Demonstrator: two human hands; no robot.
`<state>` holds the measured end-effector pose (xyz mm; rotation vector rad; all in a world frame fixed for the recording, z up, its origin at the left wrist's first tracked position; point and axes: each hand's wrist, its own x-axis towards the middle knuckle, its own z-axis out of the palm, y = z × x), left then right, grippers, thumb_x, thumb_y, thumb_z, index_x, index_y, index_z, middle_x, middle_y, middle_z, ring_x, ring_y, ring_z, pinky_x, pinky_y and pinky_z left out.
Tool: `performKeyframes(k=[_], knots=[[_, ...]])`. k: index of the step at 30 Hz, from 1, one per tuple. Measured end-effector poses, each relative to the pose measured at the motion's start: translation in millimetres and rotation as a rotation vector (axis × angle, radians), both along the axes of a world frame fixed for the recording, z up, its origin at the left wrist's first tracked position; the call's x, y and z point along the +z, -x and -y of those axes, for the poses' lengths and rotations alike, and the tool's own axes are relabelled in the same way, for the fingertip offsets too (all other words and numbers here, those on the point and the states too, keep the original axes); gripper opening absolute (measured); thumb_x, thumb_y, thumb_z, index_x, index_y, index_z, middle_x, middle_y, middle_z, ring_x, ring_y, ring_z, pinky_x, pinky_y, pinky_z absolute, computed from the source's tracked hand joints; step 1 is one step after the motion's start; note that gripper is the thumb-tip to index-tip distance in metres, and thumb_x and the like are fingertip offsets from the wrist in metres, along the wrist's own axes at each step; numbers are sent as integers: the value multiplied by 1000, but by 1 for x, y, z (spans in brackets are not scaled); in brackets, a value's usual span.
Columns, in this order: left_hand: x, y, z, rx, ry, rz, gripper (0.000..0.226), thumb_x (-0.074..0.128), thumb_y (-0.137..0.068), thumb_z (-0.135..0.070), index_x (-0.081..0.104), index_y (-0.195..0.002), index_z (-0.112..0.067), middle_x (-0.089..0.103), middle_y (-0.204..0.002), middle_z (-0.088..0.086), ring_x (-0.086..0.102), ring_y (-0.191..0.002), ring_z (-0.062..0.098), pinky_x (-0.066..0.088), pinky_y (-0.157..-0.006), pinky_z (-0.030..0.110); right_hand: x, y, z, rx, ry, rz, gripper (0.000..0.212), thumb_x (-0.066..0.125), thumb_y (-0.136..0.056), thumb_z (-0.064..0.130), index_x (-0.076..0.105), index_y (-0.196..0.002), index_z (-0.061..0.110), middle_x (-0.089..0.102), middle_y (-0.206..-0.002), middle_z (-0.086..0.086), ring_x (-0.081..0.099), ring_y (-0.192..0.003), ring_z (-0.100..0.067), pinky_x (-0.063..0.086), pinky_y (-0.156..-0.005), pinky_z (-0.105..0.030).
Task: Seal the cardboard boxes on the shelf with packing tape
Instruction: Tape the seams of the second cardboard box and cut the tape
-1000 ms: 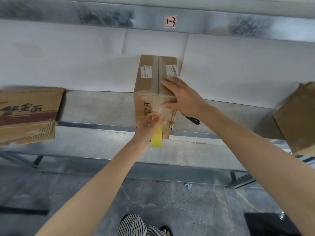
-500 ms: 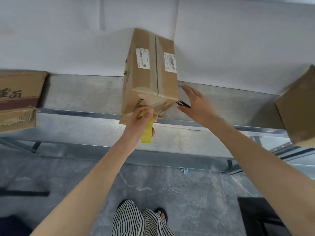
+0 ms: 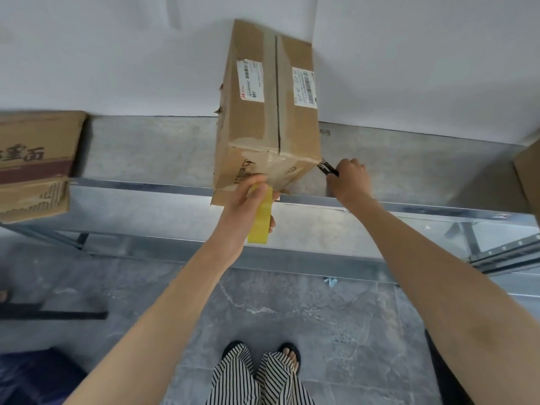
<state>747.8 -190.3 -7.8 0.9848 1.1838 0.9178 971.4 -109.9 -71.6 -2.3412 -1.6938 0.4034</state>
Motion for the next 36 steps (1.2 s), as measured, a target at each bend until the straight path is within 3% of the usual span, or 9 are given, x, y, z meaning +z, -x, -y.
performKeyframes(k=[6, 9, 12, 13, 17, 23, 28, 33, 36], knots=[[1, 6, 0, -26, 31, 15, 7, 48, -99, -21, 55, -100, -20, 64, -113, 15, 60, -57, 18, 51, -58, 30, 10, 1, 10, -114, -26, -182, 21, 47, -94, 18, 56, -94, -1, 57, -92, -17, 56, -87, -34, 33, -62, -30], [3, 6, -2, -44, 41, 19, 8, 47, -99, -19, 55, -98, -21, 65, -108, 13, 60, -55, 18, 50, -59, 31, 25, 3, 20, -208, -134, -432, 26, 46, -96, 17, 56, -94, -7, 66, -87, -21, 62, -79, -36, 45, -60, -30], [7, 7, -5, -47, 53, 23, 9, 48, -99, -17, 56, -98, -21, 65, -109, 13, 58, -53, 17, 49, -59, 31, 45, 16, 34, -269, -251, -645, 16, 44, -98, 18, 51, -95, 4, 66, -90, -12, 60, -64, -14, 42, -47, -13], [8, 7, -6, -49, 63, 27, 8, 49, -99, -17, 56, -98, -21, 64, -110, 14, 58, -53, 17, 49, -59, 31, 52, 21, 38, -268, -265, -681, 15, 43, -99, 19, 50, -99, 5, 64, -89, -8, 59, -63, -10, 44, -49, -13], [12, 12, -7, -59, 93, 52, 6, 53, -97, -19, 57, -94, -22, 65, -111, 14, 58, -52, 16, 50, -59, 31, 78, 48, 51, -221, -315, -787, 19, 40, -99, 17, 49, -109, 3, 60, -81, -3, 62, -72, -15, 55, -73, -38], [16, 26, -10, -26, 93, 66, 9, 53, -96, -17, 58, -95, -24, 69, -95, 7, 59, -51, 17, 50, -59, 32, 111, 79, 57, -198, -521, -943, 11, 39, -99, 14, 46, -104, 7, 54, -81, -2, 58, -77, -15, 58, -76, -41], [23, 35, -16, -40, 64, 63, 10, 51, -96, -16, 58, -93, -22, 69, -102, 9, 57, -51, 20, 49, -63, 34, 134, 102, 52, -109, -639, -930, 5, 41, -98, 15, 46, -99, 13, 55, -83, -1, 65, -78, -14, 53, -58, -21], [23, 53, -20, -17, 79, 72, 10, 49, -97, -14, 57, -98, -20, 67, -106, 11, 56, -53, 21, 49, -63, 34, 141, 131, 45, 55, -546, -723, 7, 44, -97, 17, 48, -100, 12, 61, -84, 1, 61, -83, -19, 50, -72, -37], [20, 64, -21, 15, 103, 93, 10, 49, -96, -13, 58, -98, -18, 68, -103, 12, 57, -49, 19, 48, -54, 30, 137, 149, 42, 175, -490, -567, 5, 44, -98, 21, 46, -98, 17, 63, -87, -5, 53, -70, -14, 41, -62, -32]])
